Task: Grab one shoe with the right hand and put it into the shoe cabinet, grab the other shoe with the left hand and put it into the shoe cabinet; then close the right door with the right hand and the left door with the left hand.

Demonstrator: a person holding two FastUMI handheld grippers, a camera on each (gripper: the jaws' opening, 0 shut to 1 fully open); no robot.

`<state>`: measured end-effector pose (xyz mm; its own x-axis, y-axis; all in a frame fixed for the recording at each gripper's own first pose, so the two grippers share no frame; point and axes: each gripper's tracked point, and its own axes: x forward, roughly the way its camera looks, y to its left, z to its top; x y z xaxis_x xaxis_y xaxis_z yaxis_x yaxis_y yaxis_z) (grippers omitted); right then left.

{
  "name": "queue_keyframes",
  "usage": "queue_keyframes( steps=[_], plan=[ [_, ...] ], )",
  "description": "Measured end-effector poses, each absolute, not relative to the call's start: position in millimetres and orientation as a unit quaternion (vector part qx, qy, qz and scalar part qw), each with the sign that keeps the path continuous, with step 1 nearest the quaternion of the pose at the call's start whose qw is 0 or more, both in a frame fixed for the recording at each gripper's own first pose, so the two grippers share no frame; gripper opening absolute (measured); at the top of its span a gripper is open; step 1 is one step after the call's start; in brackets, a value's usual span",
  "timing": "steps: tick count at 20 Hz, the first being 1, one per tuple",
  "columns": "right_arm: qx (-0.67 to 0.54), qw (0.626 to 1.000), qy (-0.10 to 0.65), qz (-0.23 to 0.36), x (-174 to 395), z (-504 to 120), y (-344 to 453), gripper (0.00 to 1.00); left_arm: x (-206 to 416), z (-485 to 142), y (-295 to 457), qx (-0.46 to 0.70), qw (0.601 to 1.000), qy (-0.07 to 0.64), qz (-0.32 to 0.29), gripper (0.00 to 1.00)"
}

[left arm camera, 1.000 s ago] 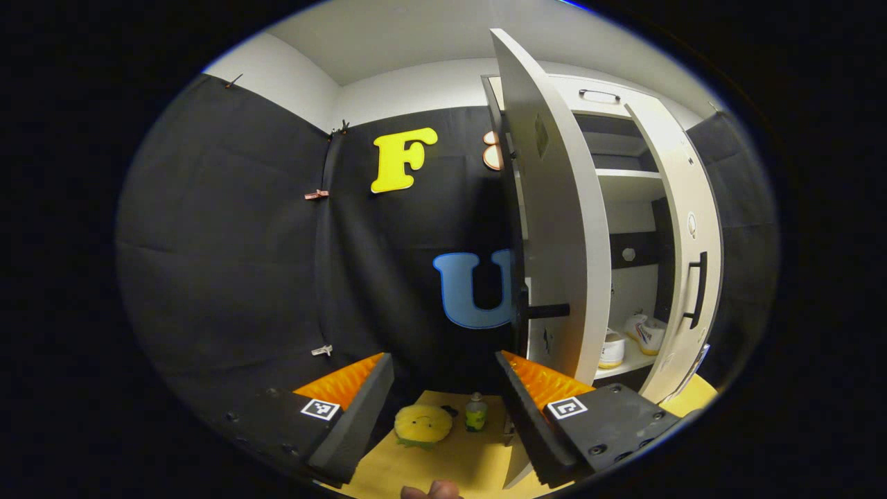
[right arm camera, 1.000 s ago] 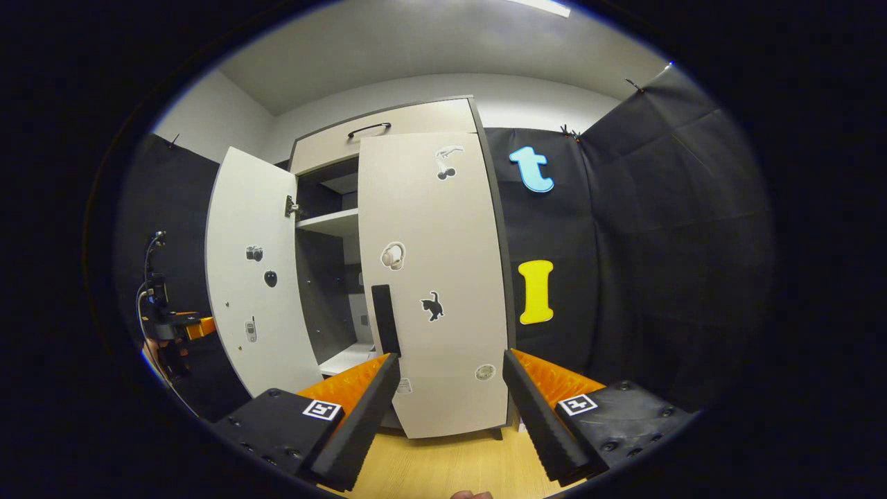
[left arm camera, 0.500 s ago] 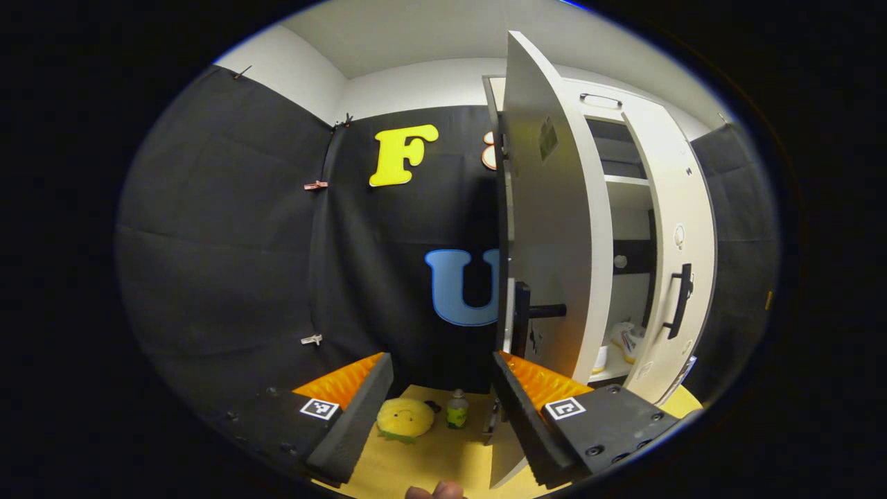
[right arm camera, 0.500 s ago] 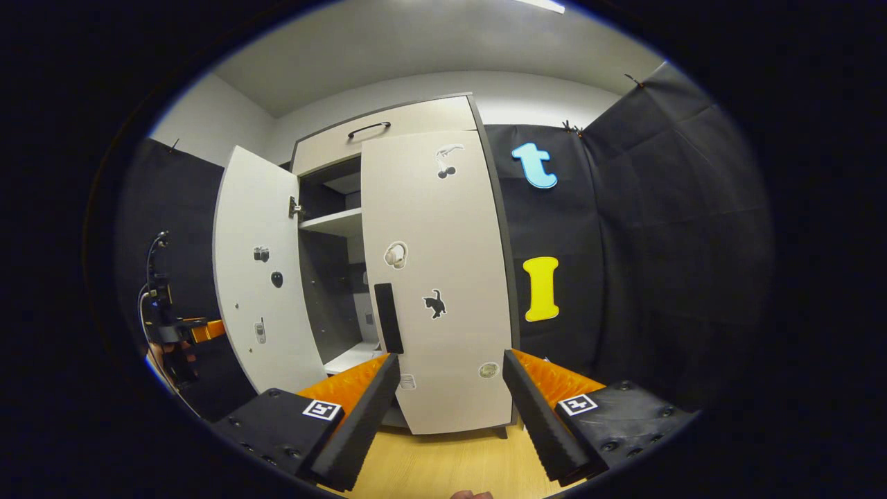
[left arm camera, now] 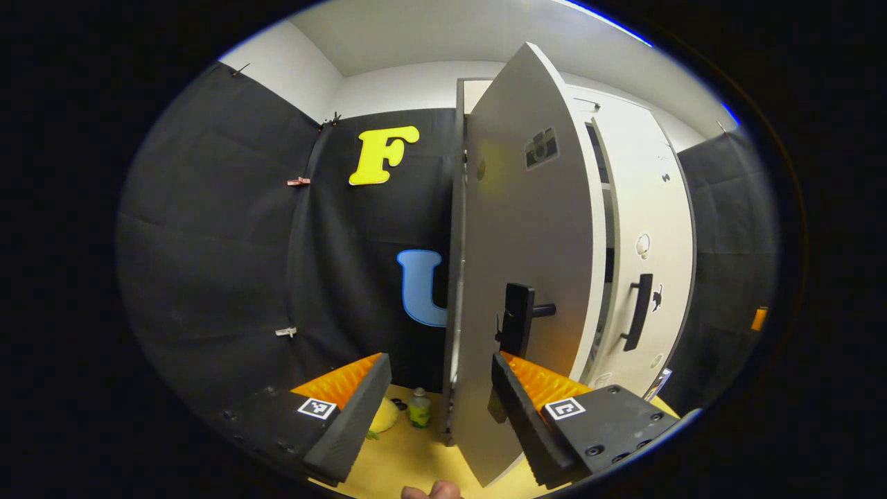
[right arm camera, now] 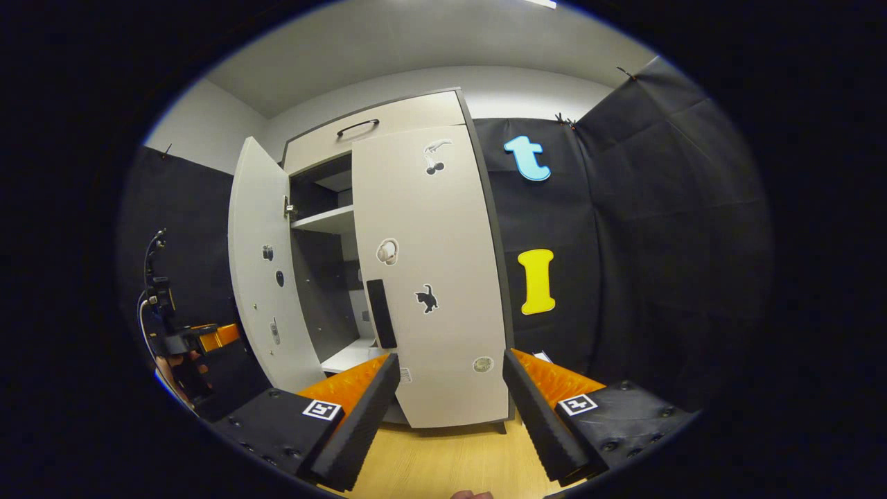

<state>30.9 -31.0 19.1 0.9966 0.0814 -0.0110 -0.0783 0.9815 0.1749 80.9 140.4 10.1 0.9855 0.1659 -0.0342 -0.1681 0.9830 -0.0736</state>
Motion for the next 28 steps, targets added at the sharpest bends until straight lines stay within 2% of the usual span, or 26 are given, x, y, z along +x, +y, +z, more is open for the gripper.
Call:
queue_keyframes(
  steps=[5, 11, 18, 28],
  plan=[
    [0.089, 0.996, 0.008, 0.024, 26.9, 20.3, -40.7, 0.98, 122.3, 5.2, 49.9, -0.042, 0.999, 0.014, 0.009, 0.94],
    [0.075, 0.997, 0.007, 0.001, 26.9, 19.3, -67.7, 0.98, 145.2, 0.7, -25.6, -0.034, 0.999, 0.016, -0.038, 0.95],
    [0.070, 0.997, 0.005, -0.011, 36.0, 20.1, -88.8, 0.97, 136.8, 4.4, -47.8, -0.040, 0.998, 0.020, -0.052, 0.95],
    [0.034, 0.999, -0.005, 0.019, 42.3, 27.6, -74.6, 0.97, 80.5, 9.9, -42.5, -0.043, 0.997, 0.026, -0.052, 0.95]
  ],
)
